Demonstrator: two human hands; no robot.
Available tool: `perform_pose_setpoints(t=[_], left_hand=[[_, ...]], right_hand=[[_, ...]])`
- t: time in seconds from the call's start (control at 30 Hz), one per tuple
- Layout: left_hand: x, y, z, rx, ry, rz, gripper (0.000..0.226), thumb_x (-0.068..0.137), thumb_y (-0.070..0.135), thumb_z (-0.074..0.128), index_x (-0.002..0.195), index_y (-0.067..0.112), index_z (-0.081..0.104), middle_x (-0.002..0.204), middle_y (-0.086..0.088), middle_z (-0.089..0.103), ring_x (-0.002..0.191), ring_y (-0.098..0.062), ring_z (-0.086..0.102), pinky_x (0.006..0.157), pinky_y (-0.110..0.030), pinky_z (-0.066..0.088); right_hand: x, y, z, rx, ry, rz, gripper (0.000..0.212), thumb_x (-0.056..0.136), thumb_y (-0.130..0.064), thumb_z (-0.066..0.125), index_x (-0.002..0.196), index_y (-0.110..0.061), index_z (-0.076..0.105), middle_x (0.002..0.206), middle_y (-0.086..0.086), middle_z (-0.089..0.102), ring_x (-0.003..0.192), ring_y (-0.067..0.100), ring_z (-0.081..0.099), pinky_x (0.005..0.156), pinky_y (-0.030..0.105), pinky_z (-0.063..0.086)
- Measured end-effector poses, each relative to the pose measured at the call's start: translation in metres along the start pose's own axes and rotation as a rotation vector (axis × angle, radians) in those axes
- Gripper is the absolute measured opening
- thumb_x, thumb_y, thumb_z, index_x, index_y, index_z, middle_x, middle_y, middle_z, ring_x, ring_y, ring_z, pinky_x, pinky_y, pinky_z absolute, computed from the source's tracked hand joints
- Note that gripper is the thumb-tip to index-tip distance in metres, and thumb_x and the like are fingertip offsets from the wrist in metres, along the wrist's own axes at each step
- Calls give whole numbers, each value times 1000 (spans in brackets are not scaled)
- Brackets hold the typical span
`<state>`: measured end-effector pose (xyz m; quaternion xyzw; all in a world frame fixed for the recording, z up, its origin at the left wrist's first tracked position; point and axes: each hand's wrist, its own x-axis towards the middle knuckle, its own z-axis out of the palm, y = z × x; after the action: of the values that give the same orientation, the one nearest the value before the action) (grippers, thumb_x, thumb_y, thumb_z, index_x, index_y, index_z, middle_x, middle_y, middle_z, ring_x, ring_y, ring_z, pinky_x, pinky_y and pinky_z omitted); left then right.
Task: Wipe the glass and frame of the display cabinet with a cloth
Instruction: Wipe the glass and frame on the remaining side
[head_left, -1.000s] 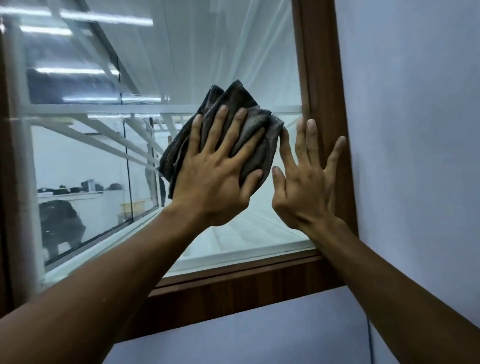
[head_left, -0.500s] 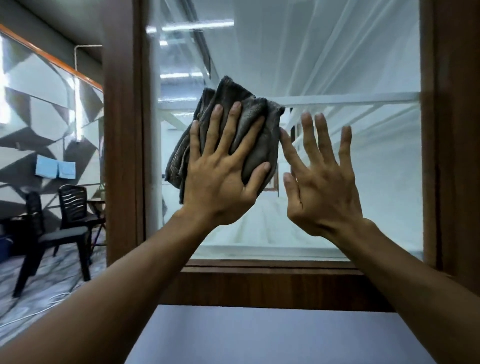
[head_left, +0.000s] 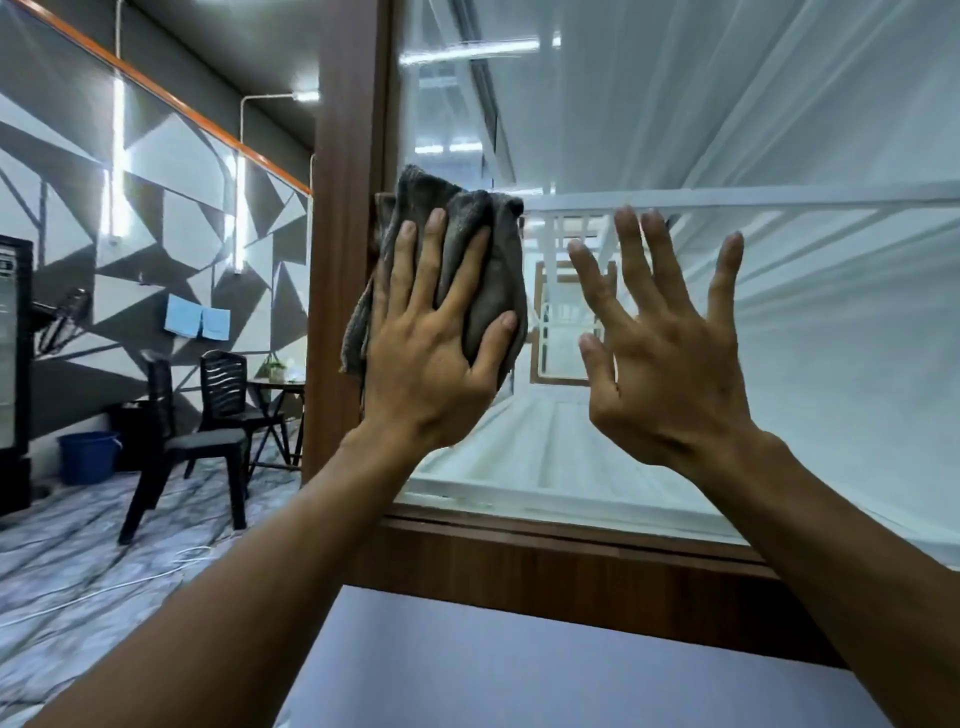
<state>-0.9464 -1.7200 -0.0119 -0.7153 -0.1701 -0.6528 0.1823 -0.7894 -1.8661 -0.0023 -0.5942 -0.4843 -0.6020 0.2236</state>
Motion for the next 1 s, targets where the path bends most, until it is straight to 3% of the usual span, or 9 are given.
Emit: perform_pose_setpoints(t=[0.1, 0.2, 0.23, 0.37, 0.4, 0.57, 0.77, 0.9, 1.0], left_hand=[[-26, 19, 6, 65, -43, 28, 73, 103, 56, 38, 167, 25, 20, 175, -13, 6, 162, -34, -3, 129, -59, 0], [-37, 23, 3, 131, -180, 462, 72, 104, 58, 41, 166, 24, 26, 174, -14, 12, 161, -38, 2, 127, -64, 5], [-32, 21, 2, 123, -184, 507, 72, 103, 58, 42, 165, 24, 28, 174, -13, 15, 162, -37, 4, 127, -63, 5], [-25, 47, 14, 110, -87, 109, 74, 102, 59, 39, 166, 24, 24, 174, -14, 11, 161, -39, 3, 127, -64, 0], [-28, 60, 17, 118, -106, 126, 74, 103, 58, 38, 167, 24, 23, 174, -15, 10, 161, -41, 2, 126, -65, 0], [-18, 54, 11, 106, -242, 697, 68, 107, 57, 36, 165, 22, 28, 173, -13, 18, 160, -40, 10, 128, -62, 6], [-25, 27, 4, 190, -171, 246, 74, 106, 63, 30, 167, 23, 20, 174, -19, 10, 160, -45, 5, 126, -66, 1], [-28, 49, 7, 157, -298, 682, 68, 108, 58, 31, 167, 26, 22, 174, -14, 14, 160, -42, 8, 126, -67, 3], [-30, 68, 14, 94, -299, 728, 66, 108, 56, 36, 165, 25, 27, 173, -13, 18, 160, -41, 10, 127, -64, 2]], right_hand=[[-13, 16, -2, 13, 22, -33, 69, 100, -39, 34, 165, -27, 15, 173, 12, 3, 160, 29, -1, 124, 67, 1], [-35, 29, -6, 16, 41, 17, 67, 101, -38, 34, 164, -26, 19, 172, 14, 7, 160, 32, 3, 125, 64, 2], [-43, 33, -7, 8, 36, 39, 67, 101, -38, 33, 164, -25, 19, 172, 14, 7, 160, 33, 3, 125, 65, 1], [-66, 41, -10, -1, 12, 90, 70, 100, -37, 37, 165, -21, 17, 172, 17, 6, 160, 34, 2, 125, 65, 0], [-68, 41, -10, 0, 13, 93, 70, 100, -36, 37, 165, -20, 18, 172, 17, 7, 159, 35, 3, 125, 65, 0], [-73, 43, -10, 23, 33, 125, 68, 101, -31, 38, 163, -12, 21, 170, 21, 11, 159, 36, 7, 125, 66, 3], [-72, 43, -9, -9, -9, 117, 68, 102, -34, 35, 165, -17, 16, 170, 23, 8, 159, 37, 5, 123, 68, 0], [-85, 57, -11, -21, 6, 118, 63, 106, -33, 37, 164, -18, 19, 170, 22, 12, 158, 38, 8, 123, 69, 2], [-104, 70, -17, -51, -34, 163, 62, 107, -40, 32, 165, -24, 15, 171, 20, 8, 159, 39, 5, 123, 68, 0]])
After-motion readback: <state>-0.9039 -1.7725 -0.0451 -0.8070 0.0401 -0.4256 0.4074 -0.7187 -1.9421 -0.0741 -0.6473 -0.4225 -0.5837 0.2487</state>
